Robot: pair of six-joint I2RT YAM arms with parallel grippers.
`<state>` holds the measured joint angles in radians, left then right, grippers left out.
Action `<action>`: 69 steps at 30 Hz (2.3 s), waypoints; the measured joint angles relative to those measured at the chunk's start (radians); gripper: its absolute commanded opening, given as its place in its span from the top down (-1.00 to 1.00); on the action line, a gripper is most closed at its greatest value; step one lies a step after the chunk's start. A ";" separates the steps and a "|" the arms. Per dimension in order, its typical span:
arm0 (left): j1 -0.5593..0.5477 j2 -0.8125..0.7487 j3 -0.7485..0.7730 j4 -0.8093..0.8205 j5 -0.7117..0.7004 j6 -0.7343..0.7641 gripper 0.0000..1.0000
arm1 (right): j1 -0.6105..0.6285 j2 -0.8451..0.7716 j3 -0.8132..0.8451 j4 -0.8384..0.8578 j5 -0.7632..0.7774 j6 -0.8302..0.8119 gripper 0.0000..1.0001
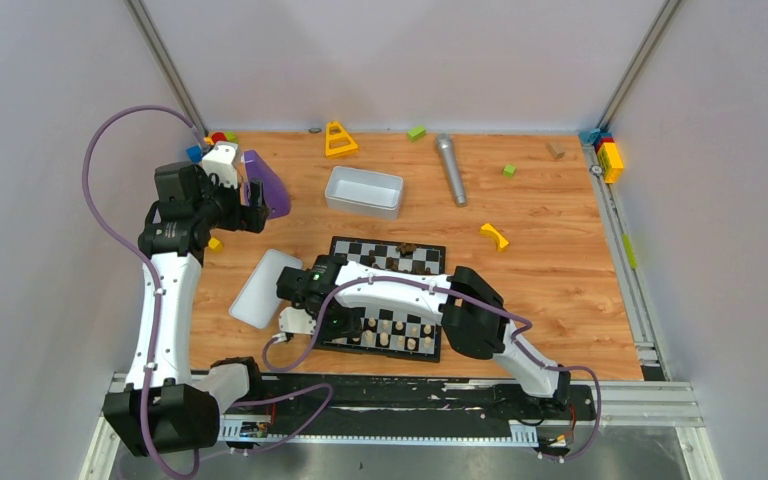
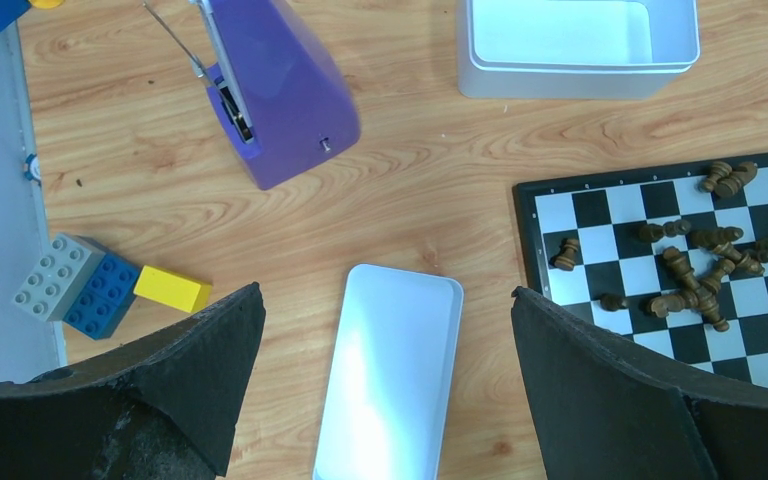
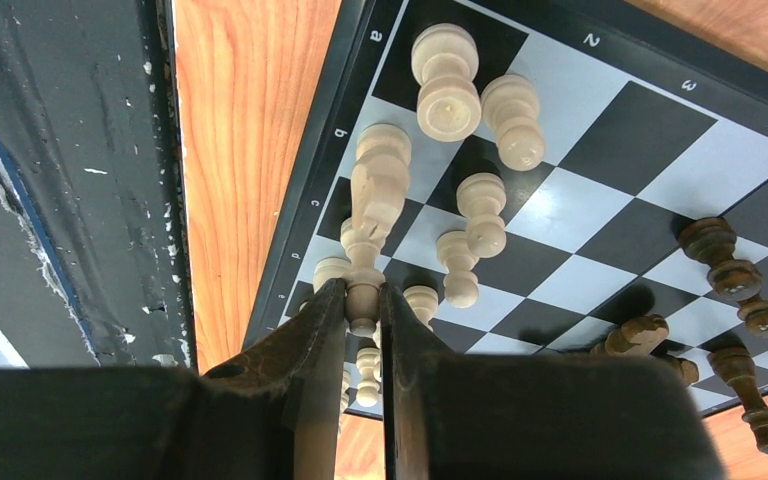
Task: Set up the chess pieces on the board
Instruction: Place the chess piece on the chessboard.
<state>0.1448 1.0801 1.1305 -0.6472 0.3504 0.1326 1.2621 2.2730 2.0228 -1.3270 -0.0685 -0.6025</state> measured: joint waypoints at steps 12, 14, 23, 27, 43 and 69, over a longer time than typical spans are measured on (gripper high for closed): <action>0.000 -0.004 0.000 0.000 0.007 0.000 -1.00 | 0.003 0.000 0.000 0.008 0.008 0.008 0.92; 0.000 -0.005 0.000 0.000 0.007 0.000 -1.00 | 0.006 0.000 0.000 0.008 0.008 0.010 0.92; 0.000 -0.007 0.000 0.000 0.007 0.000 -1.00 | 0.018 0.000 -0.003 0.009 0.009 0.014 0.83; 0.000 -0.007 0.000 0.000 0.007 0.000 -1.00 | 0.019 0.000 -0.008 0.012 0.016 0.017 0.73; 0.000 -0.008 0.000 0.000 0.007 0.003 -1.00 | 0.020 0.000 -0.008 0.029 0.024 0.042 -0.20; 0.000 -0.007 -0.042 0.059 0.101 0.034 -1.00 | -0.326 -0.490 -0.193 0.335 -0.125 0.154 -0.45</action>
<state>0.1448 1.0733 1.0889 -0.5880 0.4519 0.1661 0.9360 1.7832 1.8297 -0.9920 -0.1932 -0.4484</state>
